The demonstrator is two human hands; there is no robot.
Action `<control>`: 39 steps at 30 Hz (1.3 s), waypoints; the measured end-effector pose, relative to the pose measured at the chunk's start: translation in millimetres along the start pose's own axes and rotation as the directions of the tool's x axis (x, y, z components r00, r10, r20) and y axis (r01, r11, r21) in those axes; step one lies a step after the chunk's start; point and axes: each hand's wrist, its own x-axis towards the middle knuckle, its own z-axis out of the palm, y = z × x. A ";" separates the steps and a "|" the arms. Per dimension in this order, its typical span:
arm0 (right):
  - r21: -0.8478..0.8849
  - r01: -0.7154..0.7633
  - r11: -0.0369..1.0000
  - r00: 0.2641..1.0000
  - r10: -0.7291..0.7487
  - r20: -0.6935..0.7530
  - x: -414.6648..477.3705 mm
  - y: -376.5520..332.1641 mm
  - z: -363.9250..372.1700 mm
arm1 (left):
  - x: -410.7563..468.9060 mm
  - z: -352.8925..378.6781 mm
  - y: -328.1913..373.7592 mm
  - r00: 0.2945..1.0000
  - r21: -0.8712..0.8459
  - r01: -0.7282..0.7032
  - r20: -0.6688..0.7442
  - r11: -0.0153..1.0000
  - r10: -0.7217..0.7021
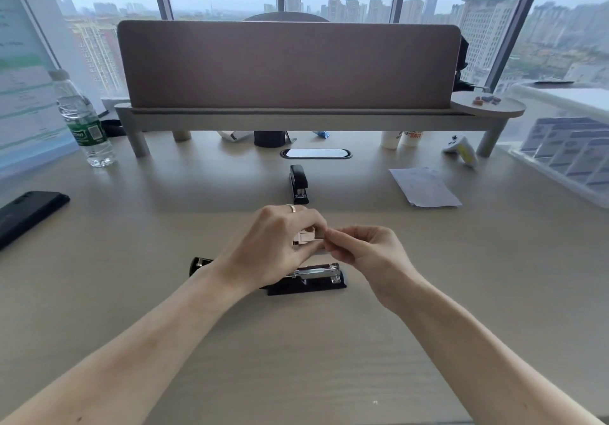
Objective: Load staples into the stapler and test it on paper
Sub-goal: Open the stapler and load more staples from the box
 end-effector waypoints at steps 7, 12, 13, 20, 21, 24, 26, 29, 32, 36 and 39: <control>-0.120 0.108 0.987 0.994 -0.104 0.034 -4.1 8.2 -7.9 | -6.1 0.5 3.4 0.992 -0.143 0.123 0.004 0.982 -0.124; -0.434 0.334 0.837 0.942 -0.282 0.183 -13.1 27.0 -26.1 | -14.5 1.6 1.9 0.951 -0.202 0.283 0.186 0.938 -0.247; -0.458 0.353 0.816 0.935 -0.291 0.204 -14.1 29.2 -26.9 | -14.9 2.9 2.0 0.945 -0.195 0.290 0.213 0.937 -0.249; -0.487 0.375 0.789 0.927 -0.312 0.209 -10.5 33.5 -28.7 | -12.2 6.2 7.1 0.936 -0.134 0.287 0.250 0.949 -0.248; -0.487 0.374 0.789 0.927 -0.312 0.206 -10.4 34.1 -28.6 | -12.2 5.5 8.0 0.937 -0.131 0.282 0.250 0.950 -0.244; -0.491 0.385 0.781 0.923 -0.324 0.208 -9.9 35.0 -27.6 | -12.8 4.4 8.6 0.933 -0.126 0.291 0.258 0.949 -0.252; -0.491 0.390 0.779 0.921 -0.331 0.207 -9.6 35.4 -27.7 | -12.3 4.3 9.3 0.928 -0.122 0.299 0.267 0.946 -0.259; -0.489 0.394 0.779 0.919 -0.336 0.205 -9.9 35.2 -27.8 | -10.5 4.1 11.2 0.924 -0.111 0.305 0.277 0.946 -0.265; -0.485 0.396 0.780 0.918 -0.338 0.205 -10.2 35.6 -28.0 | -10.4 2.8 11.6 0.919 -0.118 0.331 0.265 0.936 -0.292; -0.490 0.400 0.774 0.916 -0.342 0.208 -9.0 37.2 -29.2 | -10.4 3.5 11.8 0.913 -0.117 0.341 0.276 0.933 -0.300; -0.484 0.401 0.778 0.916 -0.343 0.207 -8.4 37.8 -28.9 | -9.9 4.7 11.0 0.912 -0.113 0.346 0.274 0.931 -0.306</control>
